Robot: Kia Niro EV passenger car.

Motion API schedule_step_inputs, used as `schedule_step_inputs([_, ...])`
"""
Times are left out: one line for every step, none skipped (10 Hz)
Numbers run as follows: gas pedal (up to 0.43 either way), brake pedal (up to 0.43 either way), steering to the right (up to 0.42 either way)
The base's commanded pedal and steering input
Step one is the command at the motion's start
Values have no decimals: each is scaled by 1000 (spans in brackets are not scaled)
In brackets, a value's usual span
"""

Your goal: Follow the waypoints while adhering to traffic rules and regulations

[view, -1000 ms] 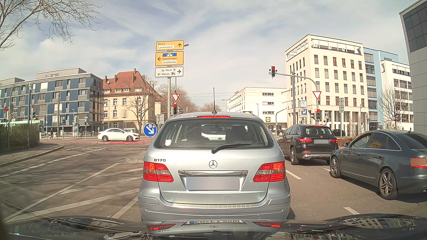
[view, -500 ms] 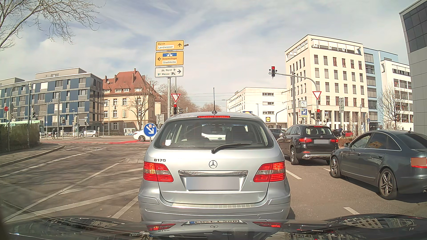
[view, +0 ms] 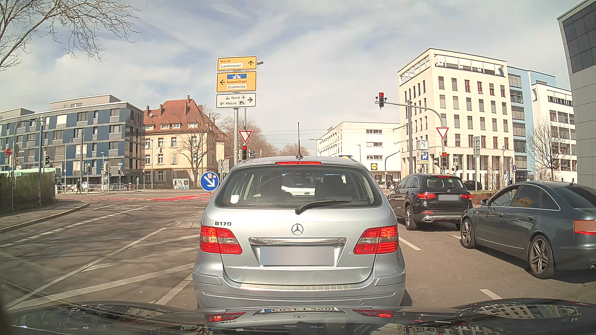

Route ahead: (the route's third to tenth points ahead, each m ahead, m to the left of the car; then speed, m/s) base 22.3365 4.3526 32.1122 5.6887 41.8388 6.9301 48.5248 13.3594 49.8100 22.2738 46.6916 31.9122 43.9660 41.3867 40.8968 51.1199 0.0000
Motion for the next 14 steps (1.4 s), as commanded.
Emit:
schedule_step_inputs([0,305,6])
schedule_step_inputs([0,305,6])
schedule_step_inputs([0,299,6])
schedule_step_inputs([0,305,6])
schedule_step_inputs([0,305,6])
schedule_step_inputs([0,305,6])
schedule_step_inputs([0,305,6])
schedule_step_inputs([0,305,6])
schedule_step_inputs([0,305,6])
schedule_step_inputs([0,311,6])
schedule_step_inputs([0,299,6])
schedule_step_inputs([0,305,6])
schedule_step_inputs([0,305,6])
schedule_step_inputs([0,305,6])
